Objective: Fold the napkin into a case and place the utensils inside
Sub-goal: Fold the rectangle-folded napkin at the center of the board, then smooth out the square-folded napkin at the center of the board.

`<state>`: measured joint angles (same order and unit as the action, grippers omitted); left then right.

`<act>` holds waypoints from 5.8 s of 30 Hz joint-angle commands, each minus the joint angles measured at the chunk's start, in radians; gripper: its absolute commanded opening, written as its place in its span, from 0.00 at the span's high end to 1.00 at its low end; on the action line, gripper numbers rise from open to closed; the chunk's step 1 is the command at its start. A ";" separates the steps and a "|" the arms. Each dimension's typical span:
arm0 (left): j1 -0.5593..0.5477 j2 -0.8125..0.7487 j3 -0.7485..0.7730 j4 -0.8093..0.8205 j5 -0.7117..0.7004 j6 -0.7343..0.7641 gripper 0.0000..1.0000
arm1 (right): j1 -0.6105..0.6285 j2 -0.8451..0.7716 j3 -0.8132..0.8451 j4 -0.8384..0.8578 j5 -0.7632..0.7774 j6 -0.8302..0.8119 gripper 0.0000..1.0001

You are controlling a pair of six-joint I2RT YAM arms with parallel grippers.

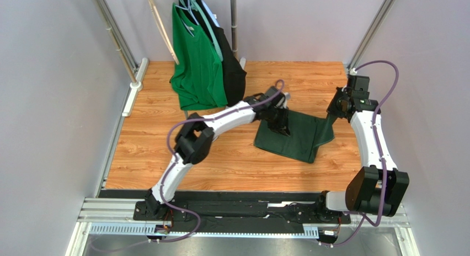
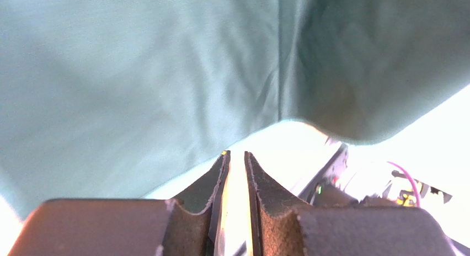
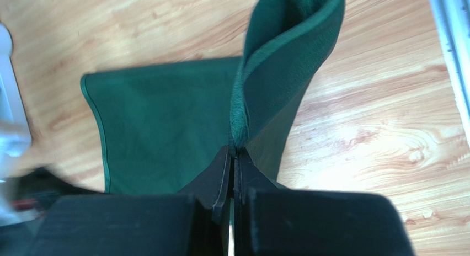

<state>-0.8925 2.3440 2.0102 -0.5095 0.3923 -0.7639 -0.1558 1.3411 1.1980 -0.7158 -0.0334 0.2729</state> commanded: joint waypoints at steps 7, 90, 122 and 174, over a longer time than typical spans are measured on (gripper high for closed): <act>0.142 -0.258 -0.375 -0.073 -0.168 0.213 0.81 | 0.113 0.044 0.072 -0.042 0.021 -0.038 1.00; 0.142 -0.354 -0.608 0.080 -0.230 0.118 0.81 | 0.415 0.464 0.041 0.237 -0.082 0.402 1.00; 0.139 -0.485 -0.567 0.080 -0.116 0.137 0.73 | 0.260 0.238 -0.159 0.414 -0.397 0.321 0.46; 0.066 -0.336 -0.564 0.017 -0.320 0.135 0.95 | 0.493 0.256 -0.359 0.549 -0.295 0.416 1.00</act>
<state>-0.8246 2.0712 1.4689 -0.4706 0.1020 -0.6334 0.3027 1.6180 0.7780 -0.1665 -0.3645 0.6765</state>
